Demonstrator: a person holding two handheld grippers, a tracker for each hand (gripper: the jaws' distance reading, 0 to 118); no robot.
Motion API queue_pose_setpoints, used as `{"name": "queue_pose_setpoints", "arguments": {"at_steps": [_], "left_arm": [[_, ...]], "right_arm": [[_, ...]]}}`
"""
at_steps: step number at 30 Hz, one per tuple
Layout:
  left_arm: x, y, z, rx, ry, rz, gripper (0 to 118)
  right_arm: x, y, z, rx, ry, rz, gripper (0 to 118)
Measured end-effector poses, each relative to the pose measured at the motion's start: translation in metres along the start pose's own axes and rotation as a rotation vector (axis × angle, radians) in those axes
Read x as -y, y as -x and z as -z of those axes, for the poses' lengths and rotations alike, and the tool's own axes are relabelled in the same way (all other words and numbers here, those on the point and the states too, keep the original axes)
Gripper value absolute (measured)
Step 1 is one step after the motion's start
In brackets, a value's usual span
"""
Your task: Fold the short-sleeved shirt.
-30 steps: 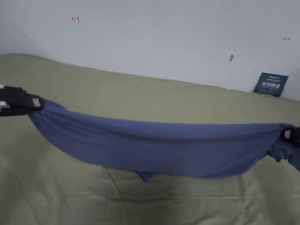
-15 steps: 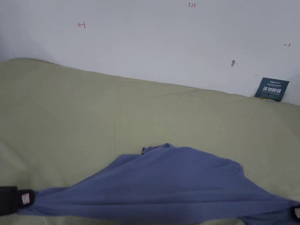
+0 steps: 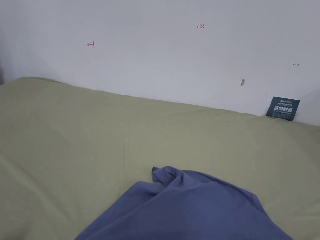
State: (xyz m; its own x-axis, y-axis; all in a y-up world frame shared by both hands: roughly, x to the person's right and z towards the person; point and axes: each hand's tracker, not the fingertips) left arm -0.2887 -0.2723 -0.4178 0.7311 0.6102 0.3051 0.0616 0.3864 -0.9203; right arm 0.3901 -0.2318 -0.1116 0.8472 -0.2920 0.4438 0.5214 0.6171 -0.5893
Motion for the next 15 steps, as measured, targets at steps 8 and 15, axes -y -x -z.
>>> {"name": "queue_pose_setpoints", "arguments": {"at_steps": [8, 15], "left_arm": [[0.032, -0.010, -0.006, -0.089, 0.007, 0.035, 45], [0.005, -0.111, -0.044, -0.225, -0.183, 0.323, 100]], "right_arm": [[0.010, 0.016, -0.012, 0.094, -0.030, -0.135, 42], [-0.016, 0.075, -0.056, 0.146, -0.182, -0.197, 105]]}}
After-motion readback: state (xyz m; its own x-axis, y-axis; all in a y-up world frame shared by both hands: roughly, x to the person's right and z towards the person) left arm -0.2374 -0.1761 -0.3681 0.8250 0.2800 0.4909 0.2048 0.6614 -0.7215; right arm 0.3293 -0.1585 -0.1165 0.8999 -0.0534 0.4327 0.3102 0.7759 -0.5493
